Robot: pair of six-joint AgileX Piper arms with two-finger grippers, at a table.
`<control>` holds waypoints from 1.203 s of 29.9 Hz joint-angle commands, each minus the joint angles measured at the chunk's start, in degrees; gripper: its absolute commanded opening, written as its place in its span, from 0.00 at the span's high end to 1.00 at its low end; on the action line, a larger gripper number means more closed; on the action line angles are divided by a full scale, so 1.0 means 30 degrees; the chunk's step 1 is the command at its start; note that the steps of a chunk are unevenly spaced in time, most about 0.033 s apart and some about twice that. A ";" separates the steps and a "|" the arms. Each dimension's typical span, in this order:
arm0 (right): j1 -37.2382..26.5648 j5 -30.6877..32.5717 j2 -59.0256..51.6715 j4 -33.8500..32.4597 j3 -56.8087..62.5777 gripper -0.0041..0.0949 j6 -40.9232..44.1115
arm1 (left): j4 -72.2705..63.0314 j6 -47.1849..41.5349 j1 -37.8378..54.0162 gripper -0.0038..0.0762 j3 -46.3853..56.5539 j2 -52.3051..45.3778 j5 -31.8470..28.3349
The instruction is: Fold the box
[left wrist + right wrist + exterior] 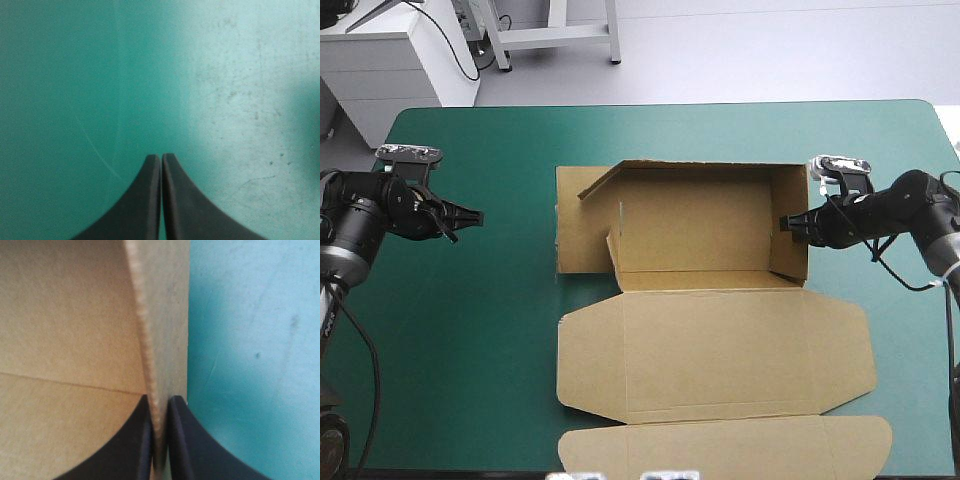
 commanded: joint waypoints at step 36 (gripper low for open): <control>0.0023 -0.1470 0.0576 -0.3444 -0.7239 0.62 0.2986 | 0.0058 -0.0036 0.0022 0.96 -0.0460 -0.0610 0.1008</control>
